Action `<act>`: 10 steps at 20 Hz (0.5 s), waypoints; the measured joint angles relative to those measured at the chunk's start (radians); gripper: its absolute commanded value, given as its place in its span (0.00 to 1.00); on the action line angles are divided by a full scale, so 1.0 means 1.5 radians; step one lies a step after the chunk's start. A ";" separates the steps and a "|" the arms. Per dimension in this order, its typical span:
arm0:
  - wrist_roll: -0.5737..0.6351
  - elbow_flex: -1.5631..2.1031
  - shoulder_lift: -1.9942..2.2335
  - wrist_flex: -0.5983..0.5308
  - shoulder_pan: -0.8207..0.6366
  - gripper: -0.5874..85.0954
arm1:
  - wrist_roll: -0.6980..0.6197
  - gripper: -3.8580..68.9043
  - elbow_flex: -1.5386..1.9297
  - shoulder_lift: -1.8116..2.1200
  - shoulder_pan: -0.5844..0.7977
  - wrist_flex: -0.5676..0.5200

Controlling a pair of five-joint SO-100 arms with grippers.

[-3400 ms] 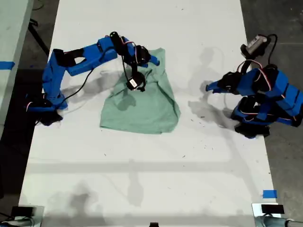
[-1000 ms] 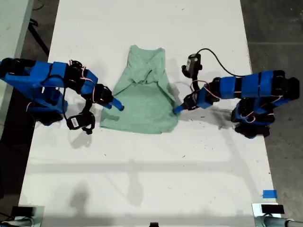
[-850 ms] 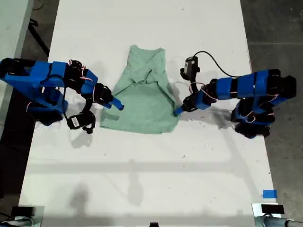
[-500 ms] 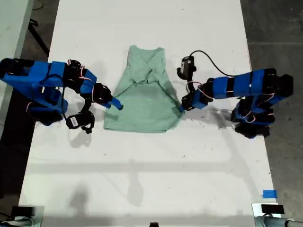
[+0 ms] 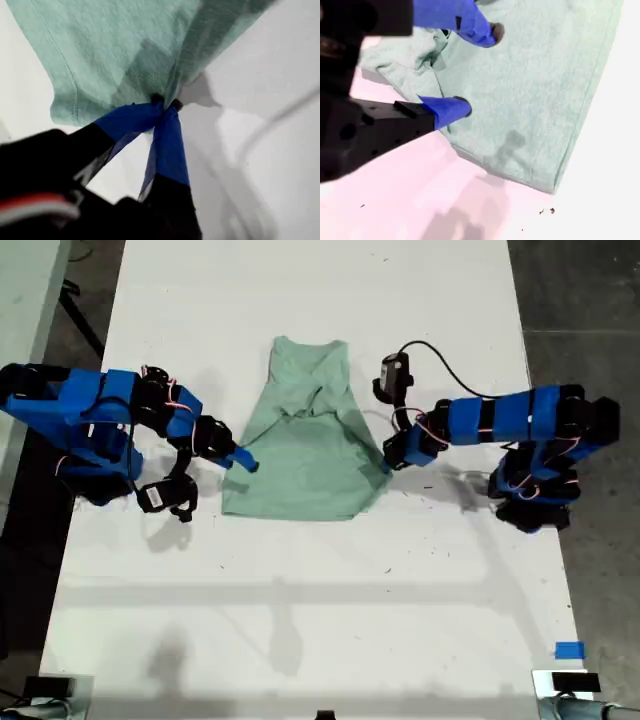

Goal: Fold t-shirt

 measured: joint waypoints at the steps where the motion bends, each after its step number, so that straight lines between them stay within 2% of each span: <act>1: 0.000 0.004 0.005 0.000 0.000 0.27 | 0.003 0.04 -0.017 0.012 0.000 0.037; 6: 0.000 0.007 0.012 0.000 0.000 0.27 | 0.026 0.04 -0.151 0.037 -0.015 0.237; 10: 0.000 0.011 0.014 0.000 0.000 0.27 | 0.051 0.04 -0.281 0.036 -0.015 0.330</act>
